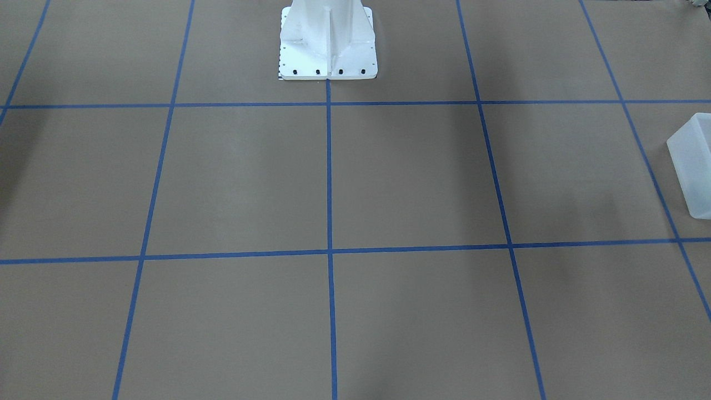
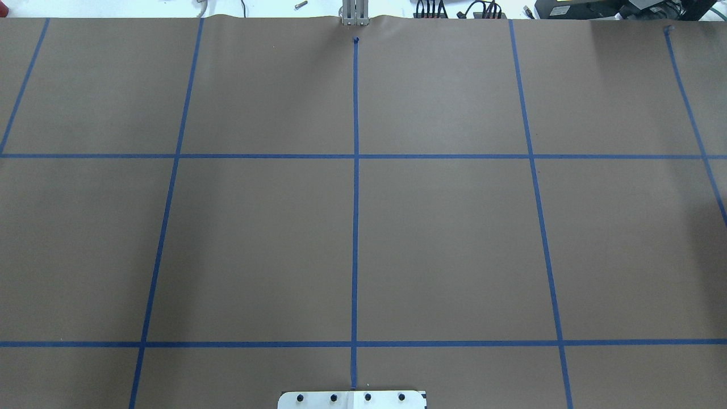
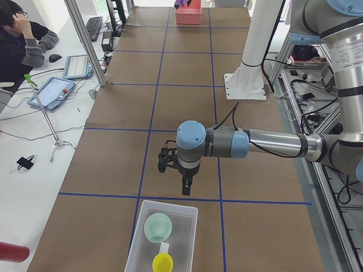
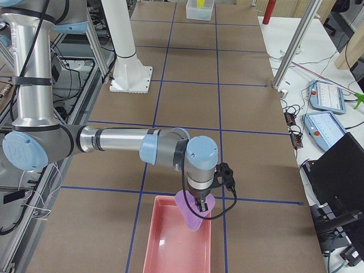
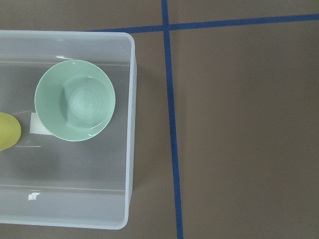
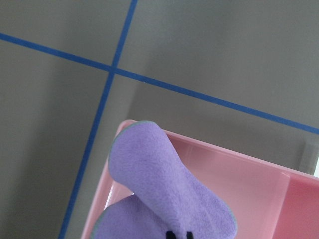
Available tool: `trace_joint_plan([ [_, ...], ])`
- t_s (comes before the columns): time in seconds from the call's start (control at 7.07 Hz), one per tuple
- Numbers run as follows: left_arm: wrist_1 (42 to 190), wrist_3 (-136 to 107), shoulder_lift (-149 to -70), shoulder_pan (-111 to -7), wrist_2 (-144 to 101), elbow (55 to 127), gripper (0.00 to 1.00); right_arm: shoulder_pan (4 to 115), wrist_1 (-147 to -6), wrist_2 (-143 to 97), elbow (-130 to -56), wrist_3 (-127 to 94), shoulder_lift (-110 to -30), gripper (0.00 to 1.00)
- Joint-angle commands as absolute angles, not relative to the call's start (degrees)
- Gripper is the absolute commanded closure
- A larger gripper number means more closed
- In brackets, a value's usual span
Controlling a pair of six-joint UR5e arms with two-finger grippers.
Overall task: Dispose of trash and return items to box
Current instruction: 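Lower the cloth into the pink tray and open the right gripper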
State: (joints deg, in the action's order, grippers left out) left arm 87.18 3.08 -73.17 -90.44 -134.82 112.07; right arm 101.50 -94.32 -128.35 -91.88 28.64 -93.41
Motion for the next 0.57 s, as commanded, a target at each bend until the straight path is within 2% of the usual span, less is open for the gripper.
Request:
trace_joint_plan([
  [0.0, 87.2, 3.2, -73.2, -90.4, -134.8, 112.3, 0.02, 101.7, -81.1, -127.1, -85.3, 28.7, -98.8, 1.0],
  [0.28, 87.2, 3.1, -73.3, -90.4, -134.8, 112.3, 0.02, 101.5, -80.4, -127.1, -82.7, 28.6, -98.3, 1.0],
  [0.42, 87.3, 3.2, -73.3, -90.4, -134.8, 112.3, 0.02, 101.4, -80.5, -127.4, -82.5, 27.0, -98.2, 0.62],
])
